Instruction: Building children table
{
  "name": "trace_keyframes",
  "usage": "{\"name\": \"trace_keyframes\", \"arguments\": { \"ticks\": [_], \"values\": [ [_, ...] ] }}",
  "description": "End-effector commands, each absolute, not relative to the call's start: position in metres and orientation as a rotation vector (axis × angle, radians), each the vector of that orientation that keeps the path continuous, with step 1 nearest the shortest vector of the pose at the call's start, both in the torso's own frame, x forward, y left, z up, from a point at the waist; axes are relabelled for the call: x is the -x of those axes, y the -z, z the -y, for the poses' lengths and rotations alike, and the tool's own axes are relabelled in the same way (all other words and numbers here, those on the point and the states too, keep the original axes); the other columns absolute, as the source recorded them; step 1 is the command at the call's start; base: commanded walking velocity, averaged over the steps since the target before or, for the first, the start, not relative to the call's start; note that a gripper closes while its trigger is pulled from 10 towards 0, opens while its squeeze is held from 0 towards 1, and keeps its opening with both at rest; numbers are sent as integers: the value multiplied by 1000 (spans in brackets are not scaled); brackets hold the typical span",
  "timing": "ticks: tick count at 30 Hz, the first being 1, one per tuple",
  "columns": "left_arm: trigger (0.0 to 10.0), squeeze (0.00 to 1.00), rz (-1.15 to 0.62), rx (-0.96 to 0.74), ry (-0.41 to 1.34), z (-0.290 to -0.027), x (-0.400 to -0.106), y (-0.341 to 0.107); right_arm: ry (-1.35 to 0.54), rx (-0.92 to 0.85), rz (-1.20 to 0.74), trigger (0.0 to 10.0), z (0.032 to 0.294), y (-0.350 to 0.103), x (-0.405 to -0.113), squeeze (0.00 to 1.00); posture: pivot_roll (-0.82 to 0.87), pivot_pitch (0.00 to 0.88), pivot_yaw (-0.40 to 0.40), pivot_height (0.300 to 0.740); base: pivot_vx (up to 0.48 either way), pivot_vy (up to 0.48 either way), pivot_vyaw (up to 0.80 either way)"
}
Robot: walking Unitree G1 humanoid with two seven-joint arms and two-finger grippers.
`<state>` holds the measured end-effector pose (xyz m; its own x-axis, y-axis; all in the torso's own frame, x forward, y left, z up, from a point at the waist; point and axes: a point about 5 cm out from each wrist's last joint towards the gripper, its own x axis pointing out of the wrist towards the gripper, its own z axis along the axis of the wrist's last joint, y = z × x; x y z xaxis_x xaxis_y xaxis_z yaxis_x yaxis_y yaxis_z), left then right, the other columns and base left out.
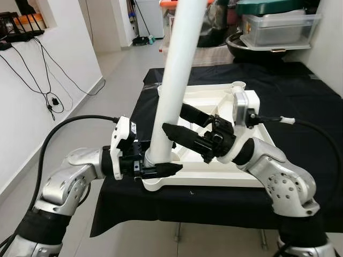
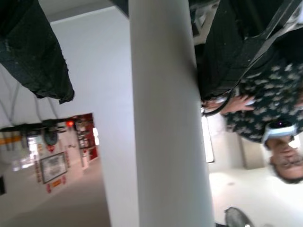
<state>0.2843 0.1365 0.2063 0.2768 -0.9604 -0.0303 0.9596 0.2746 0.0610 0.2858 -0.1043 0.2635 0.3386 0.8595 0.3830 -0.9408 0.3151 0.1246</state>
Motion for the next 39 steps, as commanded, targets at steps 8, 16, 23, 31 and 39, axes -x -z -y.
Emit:
{"name": "trace_keyframes", "arguments": {
  "ticks": [8, 16, 23, 31, 39],
  "values": [
    [10000, 0, -73, -295, 1123, -146, -296, -179, -936, -384, 262, 10000, 107, -273, -311, 0, -55, 0, 46, 740, 0, 0, 0],
    [10000, 0, -35, -364, 1043, -147, -307, -176, -943, -558, 167, 10000, 90, -263, -305, 0, -61, 0, 47, 740, 0, 0, 0],
    [10000, 0, -4, -386, 1018, -144, -312, -178, -970, -620, 78, 10000, 69, -244, -294, 0, -69, 0, 51, 740, 0, 0, 0],
    [10000, 0, 17, -404, 1001, -140, -319, -181, -933, -622, 15, 10000, 59, -230, -292, 0, -70, 0, 46, 740, 0, 0, 0],
    [10000, 0, 28, -399, 1031, -128, -316, -175, -715, -596, 50, 10000, 68, -228, -312, 0, -72, 0, 42, 740, 0, 0, 0]
  ]
}}
